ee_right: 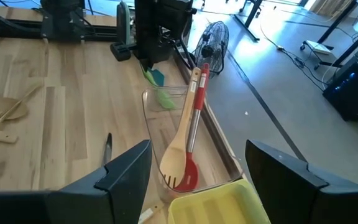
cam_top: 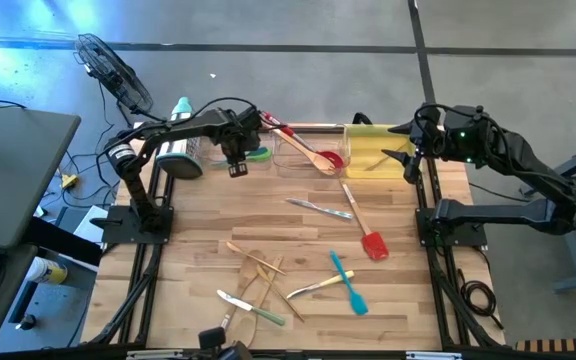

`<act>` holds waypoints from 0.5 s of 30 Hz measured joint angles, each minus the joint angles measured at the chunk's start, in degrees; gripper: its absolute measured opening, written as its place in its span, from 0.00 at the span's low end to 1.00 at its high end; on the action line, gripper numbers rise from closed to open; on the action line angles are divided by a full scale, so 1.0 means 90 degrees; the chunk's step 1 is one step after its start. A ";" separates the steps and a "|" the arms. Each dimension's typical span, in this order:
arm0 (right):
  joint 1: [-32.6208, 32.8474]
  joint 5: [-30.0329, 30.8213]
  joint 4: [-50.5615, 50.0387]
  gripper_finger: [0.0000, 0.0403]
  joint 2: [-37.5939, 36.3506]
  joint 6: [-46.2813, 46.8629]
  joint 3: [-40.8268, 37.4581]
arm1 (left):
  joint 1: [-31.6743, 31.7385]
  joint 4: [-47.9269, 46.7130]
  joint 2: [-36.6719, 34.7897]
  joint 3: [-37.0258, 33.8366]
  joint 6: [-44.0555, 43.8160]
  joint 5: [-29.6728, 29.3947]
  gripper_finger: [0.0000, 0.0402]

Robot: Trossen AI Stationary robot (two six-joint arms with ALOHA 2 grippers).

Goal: Pick & Place Kitchen Items
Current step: Put the top blue spatula into the left transparent bin

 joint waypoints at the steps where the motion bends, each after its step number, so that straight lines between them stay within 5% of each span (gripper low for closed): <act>1: 0.0000 -0.0002 0.0000 0.63 0.0000 0.0000 0.0000 | 0.0000 0.0014 0.0000 0.0000 -0.0068 -0.0018 0.07; 15: -0.0002 -0.0126 -0.0034 0.63 0.0000 0.0036 0.0000 | 0.0000 0.0082 0.0000 0.0000 -0.0620 0.0489 0.08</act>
